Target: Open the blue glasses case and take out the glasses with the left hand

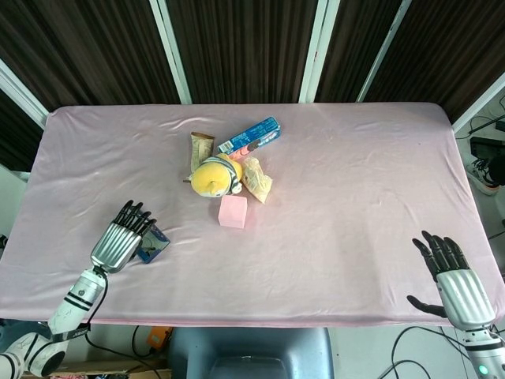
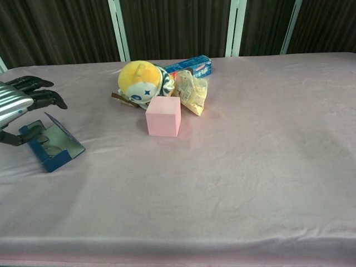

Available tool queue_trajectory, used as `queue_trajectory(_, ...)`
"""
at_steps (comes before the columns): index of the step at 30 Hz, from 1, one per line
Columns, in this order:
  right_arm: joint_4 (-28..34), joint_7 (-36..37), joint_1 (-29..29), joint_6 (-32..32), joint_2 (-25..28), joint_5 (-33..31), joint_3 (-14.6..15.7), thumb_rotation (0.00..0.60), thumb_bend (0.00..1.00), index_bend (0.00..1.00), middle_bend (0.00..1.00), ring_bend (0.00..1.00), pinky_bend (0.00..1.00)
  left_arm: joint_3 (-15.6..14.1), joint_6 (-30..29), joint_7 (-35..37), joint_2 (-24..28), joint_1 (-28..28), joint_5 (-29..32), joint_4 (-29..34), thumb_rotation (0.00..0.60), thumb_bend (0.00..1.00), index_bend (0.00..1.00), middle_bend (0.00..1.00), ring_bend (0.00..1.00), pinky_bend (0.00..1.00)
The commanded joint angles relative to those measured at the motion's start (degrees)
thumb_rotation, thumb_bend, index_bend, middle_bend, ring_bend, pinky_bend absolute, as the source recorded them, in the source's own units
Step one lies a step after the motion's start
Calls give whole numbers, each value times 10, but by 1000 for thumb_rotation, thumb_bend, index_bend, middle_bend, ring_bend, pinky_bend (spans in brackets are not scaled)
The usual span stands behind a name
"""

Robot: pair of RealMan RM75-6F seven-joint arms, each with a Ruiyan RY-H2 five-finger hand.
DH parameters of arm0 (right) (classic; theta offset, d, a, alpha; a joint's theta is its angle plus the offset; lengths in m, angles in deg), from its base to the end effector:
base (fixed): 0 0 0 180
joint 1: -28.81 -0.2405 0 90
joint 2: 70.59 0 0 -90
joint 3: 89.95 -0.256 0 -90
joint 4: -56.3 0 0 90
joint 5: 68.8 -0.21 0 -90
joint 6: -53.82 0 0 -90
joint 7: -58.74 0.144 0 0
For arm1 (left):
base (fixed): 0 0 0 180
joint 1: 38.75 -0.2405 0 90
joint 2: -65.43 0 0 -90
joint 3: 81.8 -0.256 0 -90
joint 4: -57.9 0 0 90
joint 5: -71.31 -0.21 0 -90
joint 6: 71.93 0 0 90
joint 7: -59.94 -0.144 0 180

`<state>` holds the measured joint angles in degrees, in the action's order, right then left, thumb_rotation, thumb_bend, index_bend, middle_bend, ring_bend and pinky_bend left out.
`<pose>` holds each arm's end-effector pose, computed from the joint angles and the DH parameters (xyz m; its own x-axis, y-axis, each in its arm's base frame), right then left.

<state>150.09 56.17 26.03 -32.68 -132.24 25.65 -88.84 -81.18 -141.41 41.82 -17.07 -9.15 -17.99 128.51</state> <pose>-0.3003 -0.1538 0.1560 0.4620 -0.0543 0.8852 -0.8829 -0.1228 0.4532 -0.2563 0.3037 0.0438 0.7509 -0.0483 0.6586 0.5784 -0.4332 -0.6912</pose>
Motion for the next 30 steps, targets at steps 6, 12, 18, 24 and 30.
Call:
queue_trajectory(6,0,-1,0,1,-1,-1,0,600,193,0,0,0,35,-19,15,18,19,-15,6,7,600,574,241,118,0,1)
queue_trajectory(12,1,-6,-2,4,-2,0,1,600,192,0,0,0,37,-27,39,58,19,-19,17,-16,600,645,234,94,0,0)
queue_trajectory(18,2,-11,-4,9,-4,0,1,600,193,0,0,0,39,-14,62,95,9,-9,32,-47,600,666,218,65,0,0)
queue_trajectory(24,2,-9,-3,8,-3,0,2,600,193,0,0,0,43,-2,97,130,-2,7,47,-82,600,697,200,47,0,0)
queue_trajectory(30,1,-4,-3,6,-1,-1,1,600,193,0,0,0,43,-1,124,139,-4,13,60,-99,600,720,218,47,0,0)
